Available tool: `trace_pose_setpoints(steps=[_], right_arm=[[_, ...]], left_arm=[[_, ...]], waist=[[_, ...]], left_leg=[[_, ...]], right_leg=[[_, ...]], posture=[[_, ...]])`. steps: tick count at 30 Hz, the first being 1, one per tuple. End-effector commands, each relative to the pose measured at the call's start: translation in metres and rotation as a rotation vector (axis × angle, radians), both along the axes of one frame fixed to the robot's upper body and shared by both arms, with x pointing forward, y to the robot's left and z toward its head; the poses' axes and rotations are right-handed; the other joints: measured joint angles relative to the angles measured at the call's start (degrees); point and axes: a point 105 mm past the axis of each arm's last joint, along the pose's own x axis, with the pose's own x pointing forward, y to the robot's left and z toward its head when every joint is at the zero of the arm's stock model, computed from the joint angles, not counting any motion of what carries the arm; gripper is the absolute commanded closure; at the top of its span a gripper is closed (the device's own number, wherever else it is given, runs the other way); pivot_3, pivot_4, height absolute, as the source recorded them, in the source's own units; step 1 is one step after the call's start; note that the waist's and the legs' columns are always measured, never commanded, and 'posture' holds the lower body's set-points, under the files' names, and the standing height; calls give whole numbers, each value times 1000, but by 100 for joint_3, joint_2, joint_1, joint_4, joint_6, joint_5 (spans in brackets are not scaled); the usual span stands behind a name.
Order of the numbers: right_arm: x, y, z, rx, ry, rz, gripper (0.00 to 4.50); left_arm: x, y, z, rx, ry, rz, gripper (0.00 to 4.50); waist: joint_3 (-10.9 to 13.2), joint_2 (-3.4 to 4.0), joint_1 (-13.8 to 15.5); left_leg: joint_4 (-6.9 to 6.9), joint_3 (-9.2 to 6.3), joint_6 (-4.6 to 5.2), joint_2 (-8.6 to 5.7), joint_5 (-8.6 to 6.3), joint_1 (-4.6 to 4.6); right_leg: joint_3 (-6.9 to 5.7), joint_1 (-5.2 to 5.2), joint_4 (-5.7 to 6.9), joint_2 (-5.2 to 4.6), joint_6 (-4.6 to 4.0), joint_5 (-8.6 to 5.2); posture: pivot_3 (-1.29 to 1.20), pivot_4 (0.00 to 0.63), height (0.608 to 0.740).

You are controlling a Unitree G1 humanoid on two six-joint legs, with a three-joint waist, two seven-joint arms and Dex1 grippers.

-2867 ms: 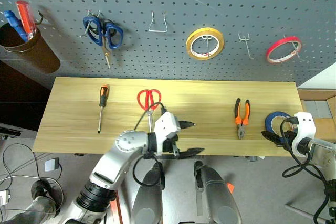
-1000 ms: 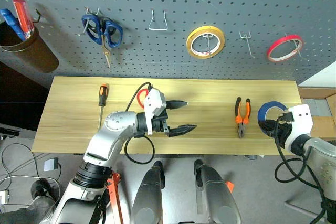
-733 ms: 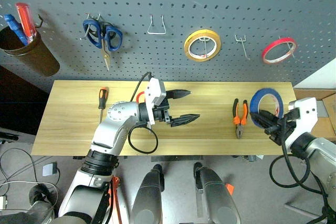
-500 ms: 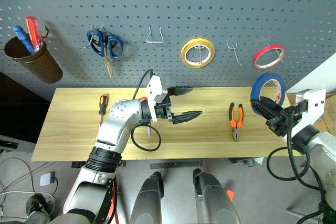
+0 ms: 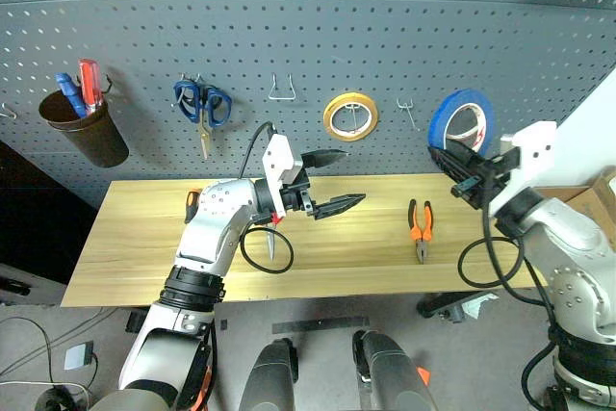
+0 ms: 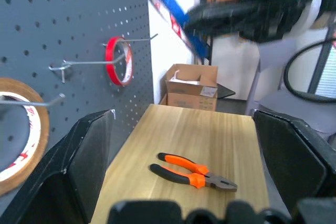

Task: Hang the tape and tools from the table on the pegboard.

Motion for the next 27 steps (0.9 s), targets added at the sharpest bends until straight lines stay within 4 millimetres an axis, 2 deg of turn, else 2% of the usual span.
trace_pose_setpoints(steps=[1,13,27], right_arm=[[4,2,7,-18,-61,8,4129],[33,23,-5,-47,-67,71,4129],[83,10,-32,-108,-34,5,4131]], left_arm=[[1,6,15,-13,-69,29,0],[9,22,12,-5,-72,129,0],[13,26,17,-36,-80,181,0]], waist=[[-33,-2,20],[-106,2,99],[-182,-8,135]], left_leg=[[0,1,0,0,0,1],[1,13,5,15,3,74],[1,17,8,15,5,80]], right_leg=[[2,0,1,0,0,0],[16,56,6,21,-12,12],[20,60,8,22,-27,23]], posture=[[8,115,740],[55,107,740],[75,89,740]])
